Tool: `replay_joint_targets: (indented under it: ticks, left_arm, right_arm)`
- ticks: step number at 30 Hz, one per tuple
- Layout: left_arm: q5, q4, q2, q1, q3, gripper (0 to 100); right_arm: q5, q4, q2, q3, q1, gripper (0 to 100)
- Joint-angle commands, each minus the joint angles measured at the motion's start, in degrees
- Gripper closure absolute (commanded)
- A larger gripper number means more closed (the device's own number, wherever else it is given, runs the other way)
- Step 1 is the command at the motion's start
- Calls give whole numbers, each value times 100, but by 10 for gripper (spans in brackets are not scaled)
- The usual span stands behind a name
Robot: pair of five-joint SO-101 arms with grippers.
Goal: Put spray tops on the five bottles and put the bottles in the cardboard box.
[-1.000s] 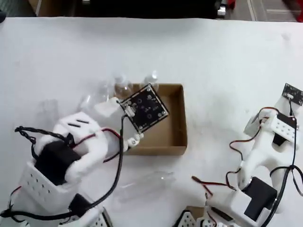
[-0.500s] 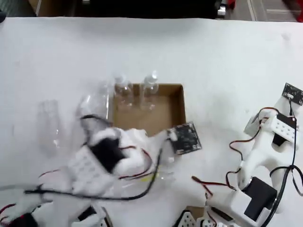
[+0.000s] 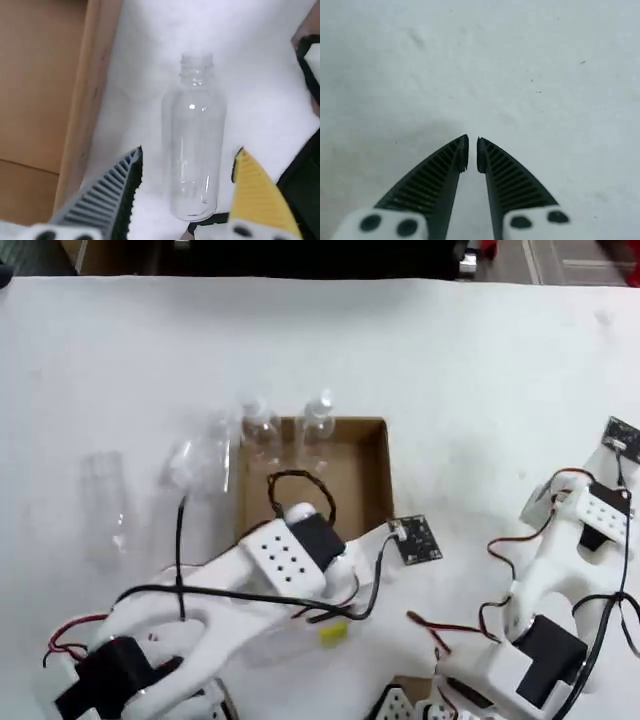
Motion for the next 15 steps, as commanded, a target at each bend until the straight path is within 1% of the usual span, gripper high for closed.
replay_joint_targets:
  ticks: [1,8,15]
  left_arm:
    - [62,-193,57,48,-26,726]
    - [79,-1011,66,286,730,725]
    - [79,-1081,84,251,747,721]
  right_arm:
    - [-62,4,-224,-88,180,982]
    - [-62,-4,-207,-97,163,982]
    - [-62,4,-215,-97,163,982]
